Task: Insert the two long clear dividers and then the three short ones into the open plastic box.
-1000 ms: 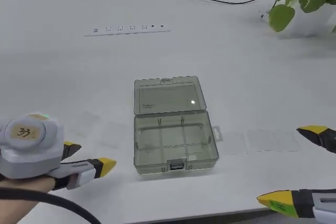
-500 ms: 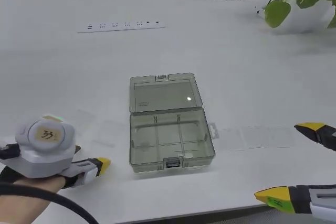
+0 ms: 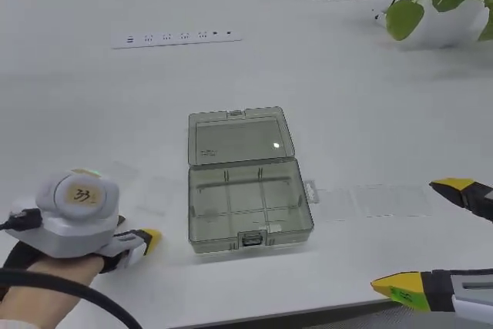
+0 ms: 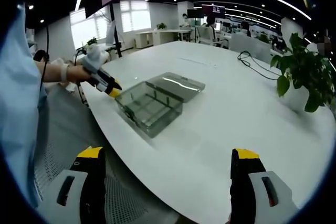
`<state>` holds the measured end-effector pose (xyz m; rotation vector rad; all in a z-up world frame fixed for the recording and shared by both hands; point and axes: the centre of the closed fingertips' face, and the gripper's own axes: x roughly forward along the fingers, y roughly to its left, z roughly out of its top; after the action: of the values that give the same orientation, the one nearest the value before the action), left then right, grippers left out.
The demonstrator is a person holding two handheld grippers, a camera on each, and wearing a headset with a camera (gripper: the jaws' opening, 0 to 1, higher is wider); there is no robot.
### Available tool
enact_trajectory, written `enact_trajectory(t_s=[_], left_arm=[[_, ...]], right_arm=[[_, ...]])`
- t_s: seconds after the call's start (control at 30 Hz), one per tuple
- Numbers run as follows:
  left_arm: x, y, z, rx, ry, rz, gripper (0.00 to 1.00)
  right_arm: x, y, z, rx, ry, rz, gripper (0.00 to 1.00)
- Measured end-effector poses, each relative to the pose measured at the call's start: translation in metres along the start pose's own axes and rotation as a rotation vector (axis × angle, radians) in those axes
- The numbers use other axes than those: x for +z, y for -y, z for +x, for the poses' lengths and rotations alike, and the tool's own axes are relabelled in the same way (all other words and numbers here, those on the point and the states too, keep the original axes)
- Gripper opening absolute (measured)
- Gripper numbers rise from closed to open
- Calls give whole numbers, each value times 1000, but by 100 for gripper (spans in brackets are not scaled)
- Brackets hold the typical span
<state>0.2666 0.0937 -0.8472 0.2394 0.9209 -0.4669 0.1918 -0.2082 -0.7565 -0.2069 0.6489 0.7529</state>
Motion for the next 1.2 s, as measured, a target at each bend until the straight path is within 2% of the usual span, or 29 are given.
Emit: enact_trajectory(t_s=[0.53,0.57,0.6,1.0,1.2], left_arm=[[0,1,-2,-3,-37,7,31],[2,1,-3,-8,-21,-11,31],[0,0,-3,-7,-35,-14,30],[-1,2,-3,-4,-22,-22,30],[1,1,-6,-8,12,-69,30]], right_arm=[[0,-2,1,11,2,-7,100],[0,-1,1,12,2,-6,100],[-1,-1,2,13,2,-8,100],[0,-4,4,21,1,-12,100],[1,-6,6,23,6,-3,100]])
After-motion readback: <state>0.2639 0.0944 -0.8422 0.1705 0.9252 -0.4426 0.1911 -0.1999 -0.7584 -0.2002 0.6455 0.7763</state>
